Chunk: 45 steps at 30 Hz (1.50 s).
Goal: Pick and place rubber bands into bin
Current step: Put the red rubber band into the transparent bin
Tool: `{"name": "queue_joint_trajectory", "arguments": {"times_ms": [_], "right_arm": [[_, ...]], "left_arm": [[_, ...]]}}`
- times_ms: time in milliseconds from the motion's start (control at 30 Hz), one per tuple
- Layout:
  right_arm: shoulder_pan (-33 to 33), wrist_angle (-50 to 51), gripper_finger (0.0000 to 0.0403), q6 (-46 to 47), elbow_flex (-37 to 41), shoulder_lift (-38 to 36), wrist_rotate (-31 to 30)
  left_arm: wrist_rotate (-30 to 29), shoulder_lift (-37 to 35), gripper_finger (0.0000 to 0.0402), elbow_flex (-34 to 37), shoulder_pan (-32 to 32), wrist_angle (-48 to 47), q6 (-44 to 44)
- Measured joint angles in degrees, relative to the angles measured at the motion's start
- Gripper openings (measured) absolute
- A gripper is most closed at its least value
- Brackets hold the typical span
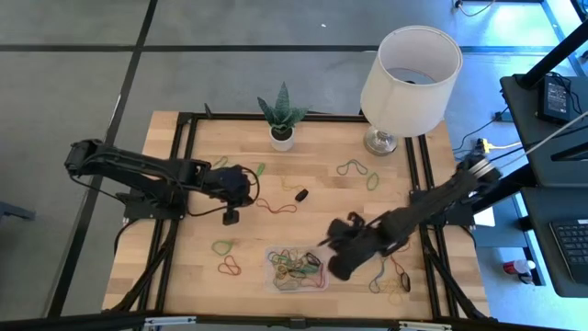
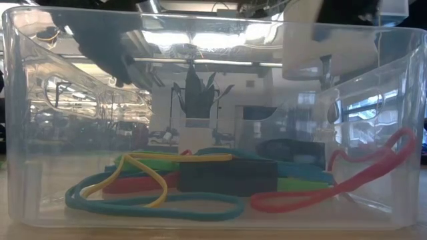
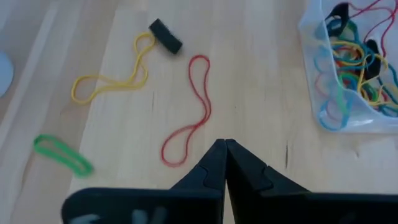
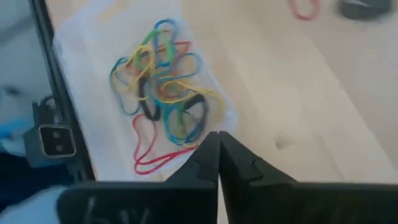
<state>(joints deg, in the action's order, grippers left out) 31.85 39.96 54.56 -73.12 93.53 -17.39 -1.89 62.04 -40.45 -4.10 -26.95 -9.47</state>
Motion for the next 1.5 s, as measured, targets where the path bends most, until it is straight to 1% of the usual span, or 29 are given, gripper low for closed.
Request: {"name": "queue_joint_trajectory", "arguments": {"times_ms": [67, 167, 333, 433, 533, 700, 867, 1000, 1100, 1200, 1233, 1300, 1400, 1500], "right_arm": [[0.5, -3.5, 0.0010, 3.1, 6.7, -5.0, -1.3], [1.4, -7.5, 0.0012, 7.6, 15.6, -12.1, -3.1], [2.1, -9.8, 0.0005, 13.2, 26.3, -21.5, -4.0], [2.1, -9.6, 0.0003, 15.9, 30.6, -25.3, -4.0], [2.1, -9.8, 0.0009, 16.1, 33.2, -27.4, -3.9], [2.1, -10.0, 0.0020, 17.1, 33.9, -27.7, -3.9], [2.1, -9.8, 0.0014, 16.9, 34.0, -27.3, -4.0], [2.1, -8.8, 0.0005, 16.7, 34.0, -27.3, -4.0], [2.1, -6.8, 0.0003, 16.6, 34.0, -27.3, -4.0], [1.9, -5.0, 0.0004, 16.5, 34.0, -27.3, -4.0], [1.7, -4.3, 0.0004, 16.2, 34.0, -27.3, -4.0], [1.7, -3.1, 0.0003, 15.2, 34.0, -27.3, -4.0], [1.7, -1.7, 0.0002, 10.3, 34.0, -27.3, -4.0], [1.5, -3.7, 0.0002, 5.3, 36.0, -28.1, -4.0]], "left_arm": [[0.0, 1.8, 0.0015, -0.3, 0.0, 0.6, 1.7], [0.0, 5.5, 0.0041, -1.8, 0.3, 0.5, 4.7], [0.0, 13.8, 0.0096, -5.4, 1.7, 0.4, 8.2], [0.0, 19.3, 0.0123, -7.3, 2.5, 0.4, 11.5], [0.0, 24.8, 0.0141, -8.9, 3.2, 0.1, 15.1], [0.0, 32.3, 0.0149, -11.5, 4.6, 0.7, 20.3], [0.3, 37.9, 0.0141, -13.8, 5.8, 0.1, 24.0], [2.8, 39.9, 0.0125, -15.1, 6.2, -0.7, 26.1], [3.0, 40.3, 0.0089, -15.4, 6.0, -1.5, 26.2], [3.2, 40.4, 0.0029, -15.4, 5.7, -2.6, 25.5], [3.2, 40.4, 0.0015, -15.4, 5.5, -2.9, 24.7], [3.2, 40.4, 0.0007, -15.4, 5.3, -3.1, 23.8], [2.9, 39.2, 0.0002, -15.5, 4.6, -4.3, 21.8], [3.2, 37.5, 0.0001, -16.8, 4.0, -8.9, 19.3]]}}
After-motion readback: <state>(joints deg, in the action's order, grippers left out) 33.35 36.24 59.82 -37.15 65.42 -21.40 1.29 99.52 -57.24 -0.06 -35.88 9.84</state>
